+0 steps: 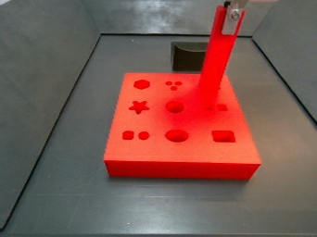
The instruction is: Insert the arch object.
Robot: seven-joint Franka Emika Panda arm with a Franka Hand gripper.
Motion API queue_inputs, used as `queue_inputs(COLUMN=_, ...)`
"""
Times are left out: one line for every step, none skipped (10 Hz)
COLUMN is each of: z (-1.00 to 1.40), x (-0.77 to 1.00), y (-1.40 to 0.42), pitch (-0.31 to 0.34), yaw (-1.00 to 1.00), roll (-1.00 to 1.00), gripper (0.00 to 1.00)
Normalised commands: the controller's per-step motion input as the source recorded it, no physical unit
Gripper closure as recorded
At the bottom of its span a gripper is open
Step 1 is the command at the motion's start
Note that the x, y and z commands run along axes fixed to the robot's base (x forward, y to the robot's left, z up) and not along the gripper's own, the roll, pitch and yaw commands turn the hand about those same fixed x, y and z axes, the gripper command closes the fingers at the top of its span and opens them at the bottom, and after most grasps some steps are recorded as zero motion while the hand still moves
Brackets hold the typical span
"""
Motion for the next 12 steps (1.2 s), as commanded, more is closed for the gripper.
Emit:
queue_inputs(z=-0.12, x=0.00, y=0.00, pitch=-0.066, yaw=0.00, roll=-0.12, gripper=1.00)
queue_inputs(z=-0.06, x=-0.03, y=0.00, pitch=-0.136, yaw=0.00, roll=-0.20, gripper=1.00)
queue_inputs(z=-0.06, x=-0.01, y=0.04, pitch=-0.140, yaw=0.00, roll=-0.22, gripper=1.00)
queue_inputs(z=-0.08, x=-0.02, y=0.05, pitch=-0.114, yaw=0.00, roll=-0.16, gripper=1.00)
queue_inputs(z=-0.04, x=0.00, y=0.00, pitch=0.000, yaw=0.00, roll=0.00, gripper=1.00)
queue_inputs(z=-0.48, x=0.00, y=0.00, pitch=-0.026, yaw=0.00, roll=0.01, gripper=1.00)
queue_inputs(z=-0.76, x=0.00, y=0.00, pitch=-0.099, yaw=0.00, roll=0.03, gripper=1.00)
queue_inputs(z=-0.91, x=0.00, y=0.00, pitch=-0.139, yaw=0.00, roll=0.02, gripper=1.00)
queue_inputs(z=-0.95, x=0.00, y=0.00, pitch=-0.150, yaw=0.00, roll=0.02, gripper=1.00)
queue_inputs(z=-0.96, x=0.00, y=0.00, pitch=-0.140, yaw=0.00, roll=0.02, gripper=1.00)
queue_inputs(z=-0.99, x=0.00, y=0.00, pitch=-0.124, yaw=0.00, roll=0.02, gripper=1.00)
queue_inputs(z=-0.95, x=0.00, y=0.00, pitch=-0.130, yaw=0.00, roll=0.03, gripper=1.00)
